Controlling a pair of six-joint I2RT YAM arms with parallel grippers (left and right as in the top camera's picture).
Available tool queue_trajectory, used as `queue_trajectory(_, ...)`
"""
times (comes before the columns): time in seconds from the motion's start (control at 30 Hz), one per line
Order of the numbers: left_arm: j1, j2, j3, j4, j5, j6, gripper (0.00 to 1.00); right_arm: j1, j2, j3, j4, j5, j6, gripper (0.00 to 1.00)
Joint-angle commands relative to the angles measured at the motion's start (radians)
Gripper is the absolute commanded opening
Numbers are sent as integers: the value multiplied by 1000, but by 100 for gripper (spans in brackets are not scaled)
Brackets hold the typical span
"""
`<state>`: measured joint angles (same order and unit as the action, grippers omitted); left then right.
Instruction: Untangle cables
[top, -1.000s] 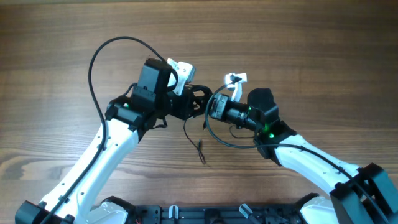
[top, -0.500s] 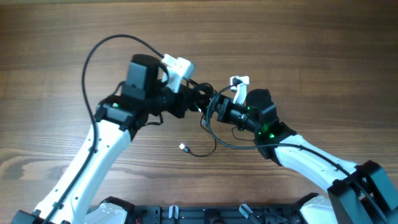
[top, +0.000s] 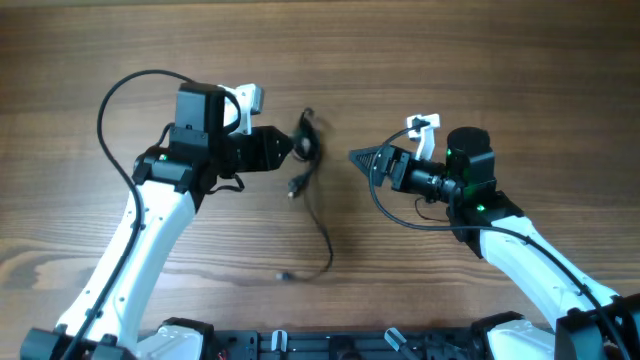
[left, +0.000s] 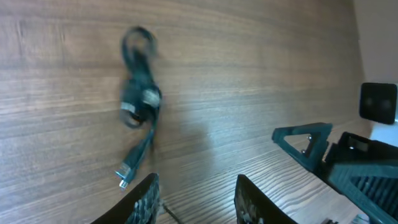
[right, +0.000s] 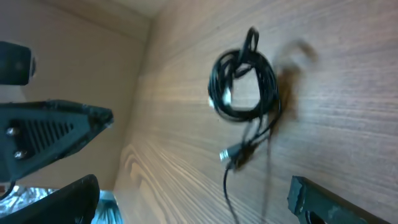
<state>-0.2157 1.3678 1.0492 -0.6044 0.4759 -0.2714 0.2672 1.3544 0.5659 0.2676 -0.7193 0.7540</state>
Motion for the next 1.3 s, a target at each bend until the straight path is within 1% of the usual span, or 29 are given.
queue_trajectory(0.0, 4, 63, 4, -10, -3, -29, 41, 0, -14, 16, 1, -18, -21, 100)
queue_trajectory(0.03, 4, 77, 4, -9, -3, -29, 43, 0, -14, 16, 0, -8, -22, 100)
queue_trajectory(0.07, 4, 98, 4, 3, -3, -29, 50, 0, -14, 16, 5, -8, -57, 100)
queue_trajectory(0.1, 4, 116, 4, 29, -3, -29, 56, 0, -14, 17, 18, -8, -118, 100)
queue_trajectory(0.13, 4, 129, 4, 56, -12, -29, 59, 0, -14, 17, 26, -7, -165, 100)
queue_trajectory(0.23, 4, 174, 4, 177, -140, -29, 73, 0, -14, 17, 17, 50, -175, 100)
queue_trajectory(0.27, 4, 188, 4, 225, -158, -24, 72, 1, -14, 17, 16, 74, -176, 100)
queue_trajectory(0.3, 4, 200, 4, 258, -163, 2, 53, 0, -14, 17, 14, 92, -175, 100)
queue_trajectory(0.33, 4, 232, 4, 325, -164, 111, 43, 1, -14, 17, 2, 121, -176, 100)
queue_trajectory(0.4, 4, 306, 4, 403, -164, 246, 48, 0, -14, 17, -42, 175, -177, 100)
queue_trajectory(0.43, 4, 349, 4, 432, -177, 296, 44, 1, -14, 17, -66, 201, -177, 100)
queue_trajectory(0.5, 4, 424, 4, 497, -239, 295, 37, 1, -14, 17, -101, 216, -178, 100)
queue_trajectory(0.57, 2, 496, 4, 567, -246, 317, 37, 1, -14, 17, -127, 223, -177, 100)
queue_trajectory(0.6, -3, 525, 4, 594, -246, 317, 39, 1, -14, 17, -138, 241, -178, 100)
queue_trajectory(0.7, -22, 581, 5, 655, -245, 317, 41, 1, -12, 17, -158, 274, -175, 100)
queue_trajectory(0.8, -41, 608, 5, 695, -241, 317, 41, 1, -10, 17, -158, 278, -175, 100)
queue_trajectory(0.87, -58, 608, 5, 723, -242, 321, 34, 1, -8, 17, -158, 286, -175, 100)
queue_trajectory(0.9, -58, 609, 5, 730, -242, 321, 27, 1, -4, 17, -157, 290, -174, 100)
queue_trajectory(0.97, -55, 609, 5, 750, -269, 316, 4, 1, 0, 16, -161, 293, -175, 100)
queue_trajectory(1.03, -55, 607, 10, 754, -269, 292, 4, 1, 0, 16, -168, 293, -176, 99)
queue_trajectory(1.13, -55, 573, 11, 744, -268, 197, 4, 1, 0, 16, -182, 292, -174, 100)
queue_trajectory(1.2, -55, 527, 11, 732, -268, 148, 4, 1, 0, 17, -200, 284, -175, 100)
queue_trajectory(1.27, -55, 440, 11, 682, -269, 84, 4, 1, 0, 17, -202, 218, -175, 100)
